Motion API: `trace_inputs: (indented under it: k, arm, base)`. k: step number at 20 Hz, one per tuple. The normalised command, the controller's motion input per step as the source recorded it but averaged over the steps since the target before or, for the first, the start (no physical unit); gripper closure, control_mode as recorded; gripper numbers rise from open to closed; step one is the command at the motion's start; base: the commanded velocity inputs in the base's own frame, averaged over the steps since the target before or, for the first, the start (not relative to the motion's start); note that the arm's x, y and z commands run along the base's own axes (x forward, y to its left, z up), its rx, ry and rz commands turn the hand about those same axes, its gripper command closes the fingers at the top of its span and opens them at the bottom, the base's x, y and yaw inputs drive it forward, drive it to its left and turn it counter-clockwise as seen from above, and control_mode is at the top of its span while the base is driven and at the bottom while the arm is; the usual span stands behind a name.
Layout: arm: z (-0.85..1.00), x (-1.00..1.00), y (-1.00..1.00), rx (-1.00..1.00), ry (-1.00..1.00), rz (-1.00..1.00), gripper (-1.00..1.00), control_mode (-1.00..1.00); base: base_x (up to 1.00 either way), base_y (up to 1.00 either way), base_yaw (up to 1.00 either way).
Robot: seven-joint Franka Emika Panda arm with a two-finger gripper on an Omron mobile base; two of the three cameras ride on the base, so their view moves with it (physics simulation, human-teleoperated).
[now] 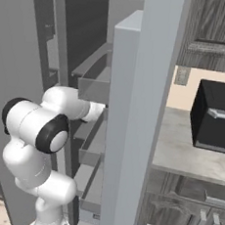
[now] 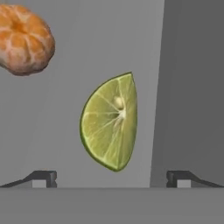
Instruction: Take the tangerine and lemon wedge from the second highest rack and move them to the highest rack where the steak and peach are located, to maximize freezer space. Close the freezer door after rearranging.
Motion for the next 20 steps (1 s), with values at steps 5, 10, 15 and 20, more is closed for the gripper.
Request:
trace_inputs:
  k: [5,10,15,20]
  arm:
    - [-0.25,0.38,-0.15,0.03,0.01,0.00,-1.00,-1.00]
    - [-0.25,0.37,-0.06,0.05,0.00,0.00,-1.00,-1.00]
    - [-0.25,0.30,-0.06,0.05,0.00,0.00,-1.00,-1.00]
    - [-0.29,0.12,-0.03,0.05,0.00,0.00,1.00,-1.00]
  base:
    - [0.00,0.00,0.00]
    - [0.00,0.00,0.00]
    - [0.00,0.00,0.00]
    - [0.00,0.00,0.00]
